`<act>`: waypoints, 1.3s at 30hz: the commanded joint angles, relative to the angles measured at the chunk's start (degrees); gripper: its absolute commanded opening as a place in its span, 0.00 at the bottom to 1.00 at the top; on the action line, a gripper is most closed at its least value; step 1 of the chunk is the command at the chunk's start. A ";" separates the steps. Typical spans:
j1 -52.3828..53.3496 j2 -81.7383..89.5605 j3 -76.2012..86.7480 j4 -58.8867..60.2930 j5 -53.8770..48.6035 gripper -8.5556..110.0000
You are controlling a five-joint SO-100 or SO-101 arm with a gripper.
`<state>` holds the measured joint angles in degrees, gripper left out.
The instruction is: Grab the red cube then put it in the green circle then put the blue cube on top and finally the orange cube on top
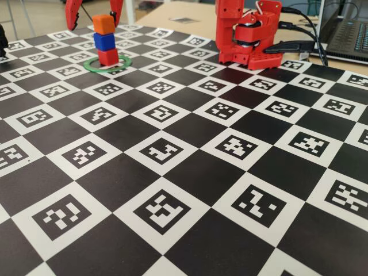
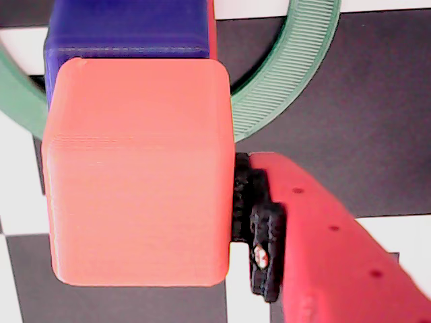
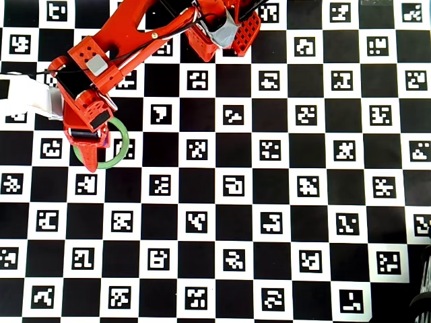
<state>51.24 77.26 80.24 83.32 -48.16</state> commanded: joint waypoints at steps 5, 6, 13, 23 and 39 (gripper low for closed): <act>0.18 8.00 -3.52 2.37 -0.53 0.50; 0.18 8.26 -4.13 2.81 -0.53 0.50; 0.18 11.16 -6.86 6.33 -0.70 0.51; -1.23 15.21 -10.37 10.81 2.29 0.50; -9.58 23.29 -7.56 11.60 11.69 0.34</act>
<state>43.24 95.27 74.36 94.92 -38.41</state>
